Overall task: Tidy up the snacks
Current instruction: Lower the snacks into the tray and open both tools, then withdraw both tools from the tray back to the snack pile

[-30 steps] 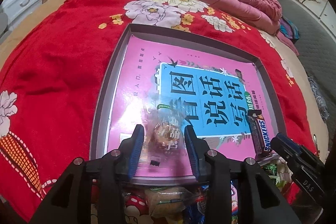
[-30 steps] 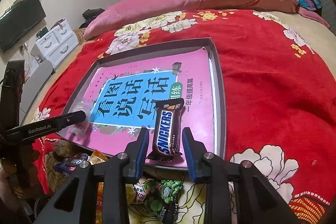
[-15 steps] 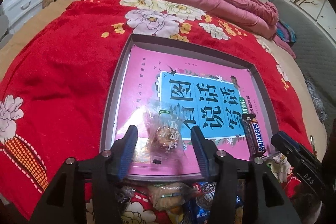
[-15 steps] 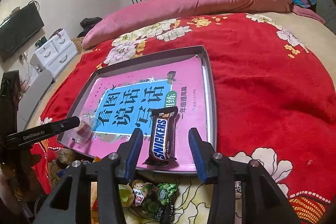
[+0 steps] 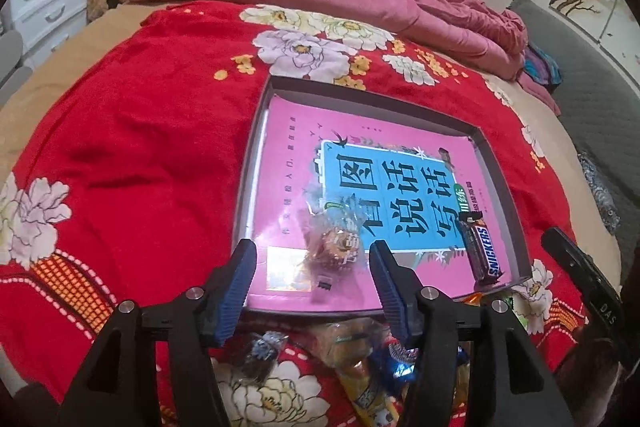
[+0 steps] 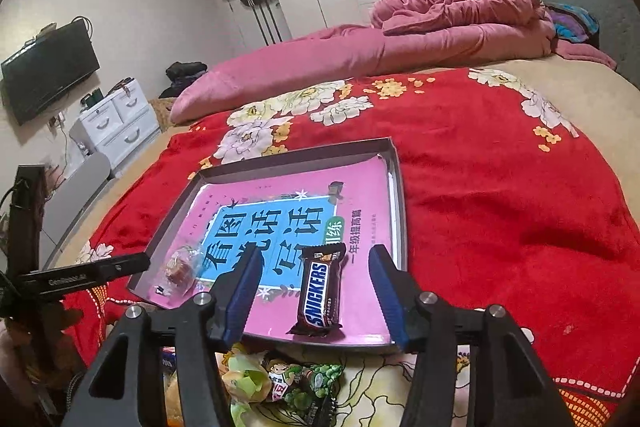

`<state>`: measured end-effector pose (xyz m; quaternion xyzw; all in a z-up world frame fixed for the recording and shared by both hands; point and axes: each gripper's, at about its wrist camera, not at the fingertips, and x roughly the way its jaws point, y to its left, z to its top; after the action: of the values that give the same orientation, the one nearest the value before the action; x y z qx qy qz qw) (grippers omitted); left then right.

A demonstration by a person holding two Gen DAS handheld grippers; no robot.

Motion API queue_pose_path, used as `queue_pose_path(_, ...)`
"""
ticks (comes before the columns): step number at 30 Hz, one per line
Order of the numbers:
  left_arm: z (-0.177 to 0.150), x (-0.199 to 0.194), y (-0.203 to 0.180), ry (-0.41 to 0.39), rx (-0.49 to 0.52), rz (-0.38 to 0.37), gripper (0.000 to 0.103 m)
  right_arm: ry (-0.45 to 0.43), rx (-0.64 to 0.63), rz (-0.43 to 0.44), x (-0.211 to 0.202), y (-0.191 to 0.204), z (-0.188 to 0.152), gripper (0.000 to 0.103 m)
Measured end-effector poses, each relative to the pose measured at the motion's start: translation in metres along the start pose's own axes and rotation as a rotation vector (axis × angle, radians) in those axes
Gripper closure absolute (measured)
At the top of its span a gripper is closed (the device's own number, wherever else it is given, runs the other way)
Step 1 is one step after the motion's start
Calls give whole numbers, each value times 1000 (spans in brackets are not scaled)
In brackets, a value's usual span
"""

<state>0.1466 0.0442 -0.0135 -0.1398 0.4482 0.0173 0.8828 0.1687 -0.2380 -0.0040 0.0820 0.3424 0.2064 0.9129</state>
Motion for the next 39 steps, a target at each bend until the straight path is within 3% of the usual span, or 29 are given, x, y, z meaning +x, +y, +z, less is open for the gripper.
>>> queue_pose_path(18,-10,-25,13,-20,-7,-1,42,10,7,15,-14,3,-12,47)
queue_pose_path(39,-30,-38,10,-1,26,-3,42,49,-96,14,-25,47,-38,47)
